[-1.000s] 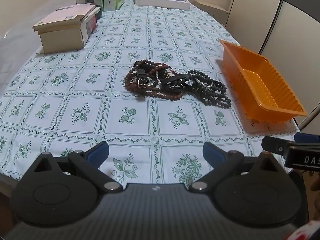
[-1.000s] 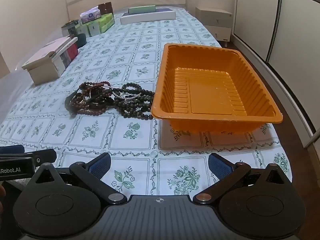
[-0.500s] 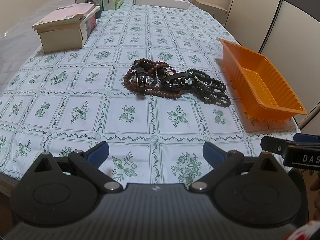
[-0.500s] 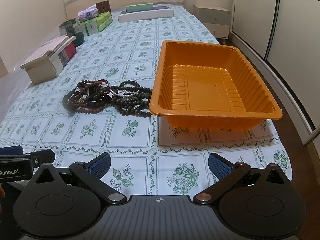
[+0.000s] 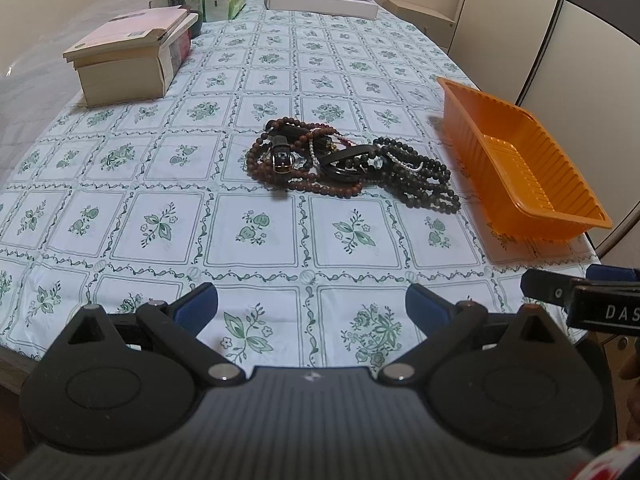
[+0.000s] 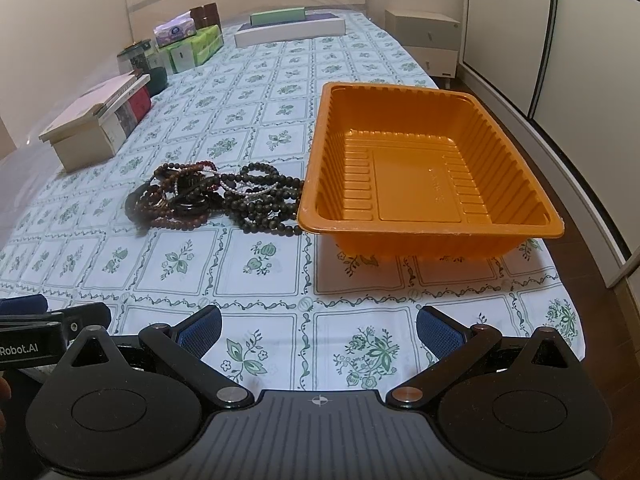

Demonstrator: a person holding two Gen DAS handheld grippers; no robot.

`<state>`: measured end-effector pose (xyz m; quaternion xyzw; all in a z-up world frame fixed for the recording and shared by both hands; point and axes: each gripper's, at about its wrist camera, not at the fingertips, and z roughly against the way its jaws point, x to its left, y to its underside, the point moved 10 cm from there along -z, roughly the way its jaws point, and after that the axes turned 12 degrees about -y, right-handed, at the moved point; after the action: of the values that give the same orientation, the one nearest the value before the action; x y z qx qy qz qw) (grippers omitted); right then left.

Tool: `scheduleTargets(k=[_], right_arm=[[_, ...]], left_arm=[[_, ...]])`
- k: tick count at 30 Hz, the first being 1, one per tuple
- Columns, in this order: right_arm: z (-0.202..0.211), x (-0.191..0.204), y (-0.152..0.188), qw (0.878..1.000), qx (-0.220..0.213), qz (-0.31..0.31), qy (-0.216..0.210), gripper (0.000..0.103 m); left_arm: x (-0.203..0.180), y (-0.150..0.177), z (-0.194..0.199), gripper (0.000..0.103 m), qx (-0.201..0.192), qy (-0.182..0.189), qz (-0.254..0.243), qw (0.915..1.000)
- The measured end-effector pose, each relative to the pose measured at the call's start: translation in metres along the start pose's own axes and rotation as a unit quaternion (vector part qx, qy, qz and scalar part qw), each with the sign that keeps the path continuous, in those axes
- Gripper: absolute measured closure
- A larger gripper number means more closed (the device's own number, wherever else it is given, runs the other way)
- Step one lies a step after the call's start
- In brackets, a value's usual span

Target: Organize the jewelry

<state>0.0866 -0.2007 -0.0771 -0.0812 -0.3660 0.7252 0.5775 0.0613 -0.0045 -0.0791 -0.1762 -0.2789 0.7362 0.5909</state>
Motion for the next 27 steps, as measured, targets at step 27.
scheduleTargets(k=[27], right_arm=[[0.0010, -0.0014, -0.0015, 1.000, -0.002, -0.004, -0.001, 0.000]], left_arm=[[-0.0002, 0.0004, -0.0005, 0.003, 0.003, 0.005, 0.000, 1.0000]])
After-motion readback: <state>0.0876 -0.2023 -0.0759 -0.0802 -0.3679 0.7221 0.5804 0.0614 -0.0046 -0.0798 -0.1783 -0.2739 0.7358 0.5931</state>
